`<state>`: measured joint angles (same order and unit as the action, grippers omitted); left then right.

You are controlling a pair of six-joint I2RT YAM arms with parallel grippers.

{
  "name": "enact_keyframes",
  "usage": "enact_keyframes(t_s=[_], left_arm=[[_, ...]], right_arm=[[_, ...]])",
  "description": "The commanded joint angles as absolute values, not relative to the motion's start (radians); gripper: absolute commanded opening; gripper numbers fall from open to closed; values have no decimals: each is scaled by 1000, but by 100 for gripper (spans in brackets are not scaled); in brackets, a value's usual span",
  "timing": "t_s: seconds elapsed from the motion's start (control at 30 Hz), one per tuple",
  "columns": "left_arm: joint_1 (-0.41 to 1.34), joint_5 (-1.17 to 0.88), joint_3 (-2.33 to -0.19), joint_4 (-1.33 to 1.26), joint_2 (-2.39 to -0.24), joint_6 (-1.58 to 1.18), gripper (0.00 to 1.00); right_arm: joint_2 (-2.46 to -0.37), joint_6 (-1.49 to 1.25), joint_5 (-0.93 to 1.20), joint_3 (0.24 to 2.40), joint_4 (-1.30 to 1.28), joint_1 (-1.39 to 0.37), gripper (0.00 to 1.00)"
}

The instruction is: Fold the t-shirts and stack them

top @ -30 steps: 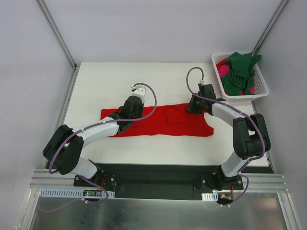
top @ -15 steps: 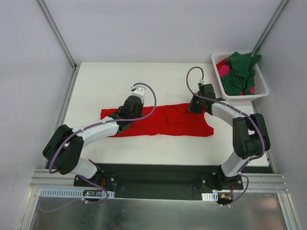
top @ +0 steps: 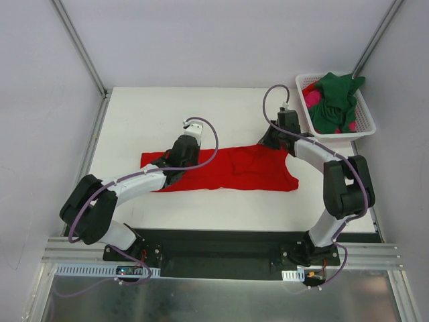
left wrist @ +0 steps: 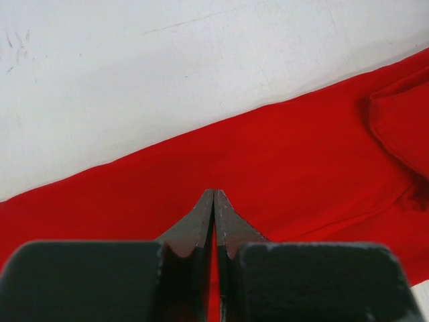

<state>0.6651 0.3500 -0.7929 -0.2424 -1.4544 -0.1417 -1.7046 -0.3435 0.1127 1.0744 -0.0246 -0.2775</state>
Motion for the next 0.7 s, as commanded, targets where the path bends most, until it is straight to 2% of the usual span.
enact_keyframes(t_s=[0.0, 0.17, 0.23, 0.27, 0.3, 0.37, 0.5, 0.67], left_arm=[[650, 357, -779, -265, -1420, -138, 0], [647, 353, -778, -265, -1422, -137, 0], [649, 351, -779, -267, -1424, -138, 0], [649, 351, -778, -265, -1424, -137, 0], [647, 350, -778, -265, -1422, -137, 0], [646, 351, -778, -265, -1420, -137, 0], [646, 348, -779, -264, -1420, -137, 0], [647, 322, -788, -259, -1425, -141, 0]], right_arm=[[-1743, -396, 74, 1121, 44, -282, 1], [-1764, -402, 14, 1126, 71, -282, 2], [-1764, -403, -26, 1120, 81, -282, 13], [-1760, -405, -35, 1117, 84, -282, 26], [-1752, -405, -58, 1115, 87, -282, 33], [-1738, -405, -84, 1097, 86, -282, 43], [-1668, -382, -153, 1060, 83, -285, 50], [-1588, -295, -134, 1034, 36, -285, 51]])
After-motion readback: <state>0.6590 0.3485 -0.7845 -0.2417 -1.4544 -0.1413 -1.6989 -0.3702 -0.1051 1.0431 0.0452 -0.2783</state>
